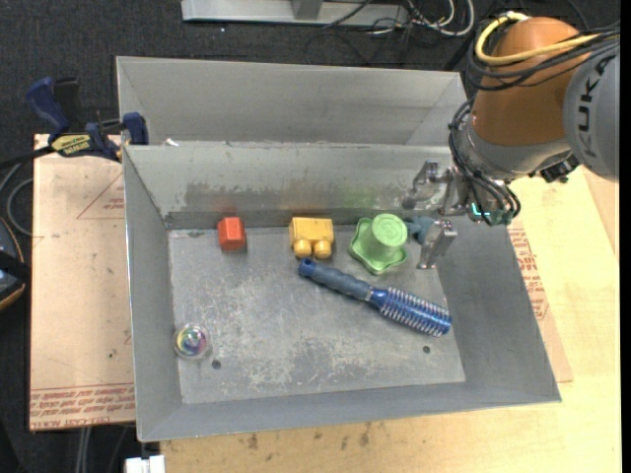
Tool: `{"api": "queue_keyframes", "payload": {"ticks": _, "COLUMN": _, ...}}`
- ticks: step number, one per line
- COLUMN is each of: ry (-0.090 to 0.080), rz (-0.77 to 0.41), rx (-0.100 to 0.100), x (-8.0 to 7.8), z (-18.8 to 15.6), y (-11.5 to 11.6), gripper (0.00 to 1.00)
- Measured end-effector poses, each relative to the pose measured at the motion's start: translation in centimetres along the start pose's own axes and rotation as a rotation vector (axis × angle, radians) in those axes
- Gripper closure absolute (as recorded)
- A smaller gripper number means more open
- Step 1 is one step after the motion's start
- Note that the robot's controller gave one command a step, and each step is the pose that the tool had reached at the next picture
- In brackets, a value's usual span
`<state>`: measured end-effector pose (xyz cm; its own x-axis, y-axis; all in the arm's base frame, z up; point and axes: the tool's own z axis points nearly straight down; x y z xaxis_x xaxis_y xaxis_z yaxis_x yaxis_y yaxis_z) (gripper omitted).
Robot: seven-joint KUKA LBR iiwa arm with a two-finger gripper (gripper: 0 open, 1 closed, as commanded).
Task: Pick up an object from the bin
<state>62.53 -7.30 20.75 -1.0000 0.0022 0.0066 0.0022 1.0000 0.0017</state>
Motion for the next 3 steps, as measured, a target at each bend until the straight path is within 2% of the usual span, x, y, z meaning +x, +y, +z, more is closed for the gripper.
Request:
{"api": "queue_keyframes", "payload": {"ticks": 1, "ry": -0.016, "rz": -0.029, "rx": 0.001, "x": 7.5, "z": 13.4, "y": -0.3, "gripper": 0.00}}
{"api": "queue_keyframes", "payload": {"ticks": 2, "ry": -0.012, "rz": -0.043, "rx": 0.002, "x": 7.6, "z": 10.6, "y": -0.2, "gripper": 0.00}}
{"api": "queue_keyframes", "payload": {"ticks": 3, "ry": -0.009, "rz": -0.235, "rx": 0.002, "x": 7.4, "z": 10.2, "y": 0.1, "gripper": 0.00}}
